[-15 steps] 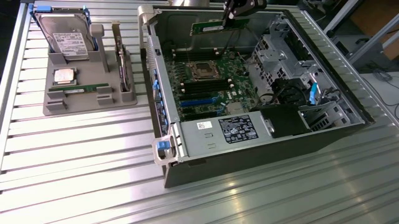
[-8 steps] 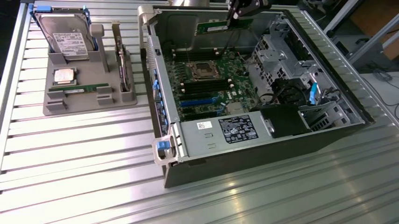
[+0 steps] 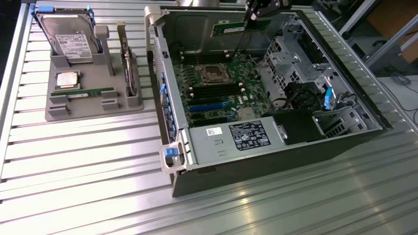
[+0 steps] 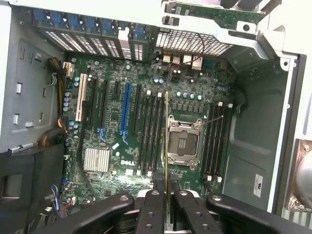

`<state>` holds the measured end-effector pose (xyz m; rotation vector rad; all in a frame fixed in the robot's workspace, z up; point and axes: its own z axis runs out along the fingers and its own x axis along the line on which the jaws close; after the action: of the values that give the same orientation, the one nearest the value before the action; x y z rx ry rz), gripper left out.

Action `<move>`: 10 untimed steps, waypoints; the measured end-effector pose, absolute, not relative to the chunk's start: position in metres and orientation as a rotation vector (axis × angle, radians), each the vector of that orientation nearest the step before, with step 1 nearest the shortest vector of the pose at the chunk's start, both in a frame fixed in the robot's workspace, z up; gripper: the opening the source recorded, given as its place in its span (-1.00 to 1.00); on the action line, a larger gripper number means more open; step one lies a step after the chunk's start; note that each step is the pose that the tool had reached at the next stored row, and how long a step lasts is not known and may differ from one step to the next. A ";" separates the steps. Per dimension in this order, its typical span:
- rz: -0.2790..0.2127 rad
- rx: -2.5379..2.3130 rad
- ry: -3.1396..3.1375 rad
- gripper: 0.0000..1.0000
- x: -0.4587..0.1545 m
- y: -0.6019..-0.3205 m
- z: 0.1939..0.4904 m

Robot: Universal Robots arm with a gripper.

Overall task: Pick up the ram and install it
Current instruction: 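Pick up the ram and move it above insertion slot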

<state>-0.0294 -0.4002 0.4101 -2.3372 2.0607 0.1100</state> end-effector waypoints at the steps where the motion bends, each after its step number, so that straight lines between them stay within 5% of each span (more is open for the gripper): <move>1: 0.110 -2.337 2.061 -0.73 -0.026 -0.400 0.410; 10: 0.110 -2.337 2.061 -0.73 -0.008 -0.400 0.410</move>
<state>-0.0081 -0.4002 0.4101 -2.3372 2.0607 0.1100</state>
